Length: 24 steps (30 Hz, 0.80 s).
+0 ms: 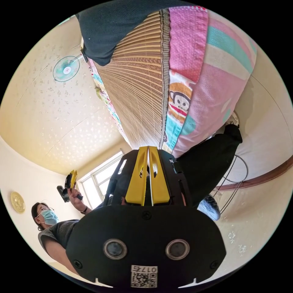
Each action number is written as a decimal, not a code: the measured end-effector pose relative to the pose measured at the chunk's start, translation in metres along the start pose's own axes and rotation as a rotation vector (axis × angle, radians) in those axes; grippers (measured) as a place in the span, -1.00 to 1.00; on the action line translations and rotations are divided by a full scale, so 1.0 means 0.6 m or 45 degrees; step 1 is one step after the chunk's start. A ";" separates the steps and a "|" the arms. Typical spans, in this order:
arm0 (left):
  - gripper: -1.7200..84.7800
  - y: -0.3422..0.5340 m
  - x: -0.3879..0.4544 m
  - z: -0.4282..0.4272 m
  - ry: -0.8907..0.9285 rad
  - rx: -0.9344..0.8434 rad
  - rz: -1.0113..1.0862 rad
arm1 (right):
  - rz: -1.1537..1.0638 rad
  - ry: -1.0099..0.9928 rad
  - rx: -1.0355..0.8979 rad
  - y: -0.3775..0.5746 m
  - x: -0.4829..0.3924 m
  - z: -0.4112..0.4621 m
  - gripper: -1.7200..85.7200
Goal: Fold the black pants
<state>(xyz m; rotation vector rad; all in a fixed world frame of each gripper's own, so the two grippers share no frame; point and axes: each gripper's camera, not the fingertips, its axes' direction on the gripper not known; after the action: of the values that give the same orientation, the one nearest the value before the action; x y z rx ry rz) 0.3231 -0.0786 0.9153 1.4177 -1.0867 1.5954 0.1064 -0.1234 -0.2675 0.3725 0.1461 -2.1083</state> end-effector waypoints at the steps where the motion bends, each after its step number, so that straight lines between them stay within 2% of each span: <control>1: -0.78 -0.005 -0.001 -0.008 0.001 0.001 0.002 | 0.005 0.012 0.011 -0.003 -0.005 0.007 -0.95; 4: -0.80 -0.030 -0.016 -0.046 0.036 -0.009 0.014 | -0.009 0.115 0.018 -0.012 -0.038 0.031 -0.95; 6: -0.89 -0.040 -0.046 -0.072 0.139 -0.019 0.078 | -0.065 0.239 -0.015 -0.019 -0.079 0.057 -0.95; 10: -0.94 -0.035 -0.132 -0.111 0.191 -0.005 0.088 | -0.417 0.679 -0.205 -0.017 -0.239 0.165 -0.95; 13: -0.96 -0.022 -0.251 -0.140 0.448 -0.009 0.002 | -0.759 1.015 -0.263 0.028 -0.385 0.267 -0.95; 15: -0.97 -0.007 -0.360 -0.168 0.627 0.010 -0.115 | -0.994 1.043 -0.242 0.072 -0.474 0.319 -0.95; 18: -0.97 0.016 -0.499 -0.221 0.733 0.085 -0.257 | -1.340 1.126 -0.003 0.171 -0.621 0.391 -0.95; 21: -0.97 0.039 -0.631 -0.294 0.772 0.200 -0.349 | -1.615 1.274 0.494 0.300 -0.747 0.447 -0.95; 23: -0.97 0.052 -0.704 -0.345 0.738 0.258 -0.385 | -1.670 1.218 1.059 0.395 -0.814 0.471 -0.95; 24: -0.97 0.063 -0.750 -0.379 0.681 0.291 -0.426 | -1.680 1.171 1.171 0.415 -0.825 0.475 -0.95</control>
<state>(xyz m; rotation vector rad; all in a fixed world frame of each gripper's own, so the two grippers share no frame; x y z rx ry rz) 0.2601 0.1239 0.4562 1.1340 -0.3463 1.7397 0.5036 0.0711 0.1717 2.2959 -0.1172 -2.9345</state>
